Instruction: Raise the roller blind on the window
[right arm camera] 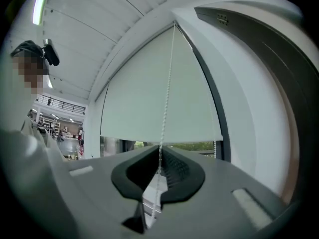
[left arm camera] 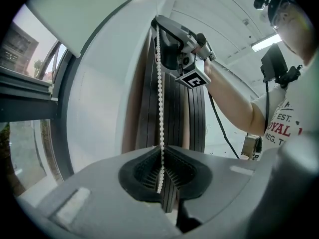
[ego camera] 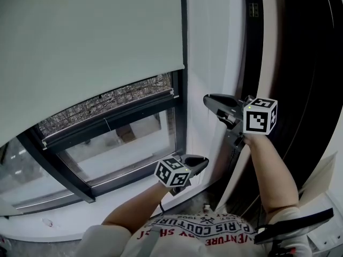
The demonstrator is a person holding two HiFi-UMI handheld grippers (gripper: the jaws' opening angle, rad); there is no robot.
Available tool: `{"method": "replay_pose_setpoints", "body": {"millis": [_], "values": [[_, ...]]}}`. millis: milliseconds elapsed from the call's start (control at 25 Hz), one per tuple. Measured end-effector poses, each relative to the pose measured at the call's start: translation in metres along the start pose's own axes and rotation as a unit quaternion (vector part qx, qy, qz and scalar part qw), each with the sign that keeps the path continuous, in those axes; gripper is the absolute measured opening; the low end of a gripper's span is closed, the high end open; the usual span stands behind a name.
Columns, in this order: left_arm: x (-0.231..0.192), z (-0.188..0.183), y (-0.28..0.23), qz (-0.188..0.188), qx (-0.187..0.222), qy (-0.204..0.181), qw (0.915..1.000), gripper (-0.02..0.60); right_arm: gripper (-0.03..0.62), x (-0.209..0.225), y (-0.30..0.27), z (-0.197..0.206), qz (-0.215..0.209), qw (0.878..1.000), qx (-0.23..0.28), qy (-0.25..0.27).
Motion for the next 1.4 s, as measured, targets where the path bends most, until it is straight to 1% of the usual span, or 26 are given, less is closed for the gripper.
{"method": "replay_pose_setpoints", "body": {"millis": [120,360,440,520,640,720,880,1080,1200,1400], "values": [[0.000,0.001,0.001,-0.001,0.004,0.002,1.0000,0.021,0.018,-0.003,-0.002,0.001,-0.009,1.000,-0.011,-0.010],[-0.010,0.002,0.000,-0.014,0.006,0.006,0.9999,0.021,0.014,0.012,-0.001,0.004,0.028,0.999,-0.013,-0.013],[-0.016,0.003,0.000,-0.023,0.007,0.006,0.9997,0.021,0.014,0.011,-0.001,0.004,0.027,0.999,-0.014,-0.009],[-0.019,0.003,-0.001,-0.028,0.005,0.002,0.9996,0.021,0.014,0.010,-0.002,0.005,0.028,0.999,-0.016,0.007],[-0.021,0.013,-0.006,-0.033,-0.010,-0.006,0.9994,0.021,0.012,0.010,-0.003,0.016,0.043,0.998,-0.031,0.045],[-0.025,0.025,-0.008,-0.037,-0.020,0.000,0.9991,0.021,0.012,0.012,-0.003,0.029,0.047,0.997,-0.041,0.050],[-0.036,0.055,-0.008,-0.049,-0.041,0.014,0.9978,0.021,0.011,0.018,0.001,0.060,0.051,0.996,-0.056,0.036],[-0.048,0.109,-0.002,-0.068,-0.075,0.045,0.9939,0.021,0.008,0.016,0.001,0.119,0.055,0.991,-0.112,0.056],[-0.052,0.138,0.000,-0.076,-0.098,0.052,0.9910,0.022,0.008,0.015,0.003,0.150,0.054,0.989,-0.130,0.040],[-0.055,0.185,0.008,-0.082,-0.139,0.080,0.9836,0.023,0.008,0.012,0.008,0.198,0.045,0.985,-0.165,0.002]]}}
Point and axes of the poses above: the fingertips, and each gripper's own axes: y backward along the fingers, x to its right, z out of its underside, the point moved 2 cm from there along y, backward along the fingers, and after that the axes turned 6 degrees about x, right-handed, at the moved point
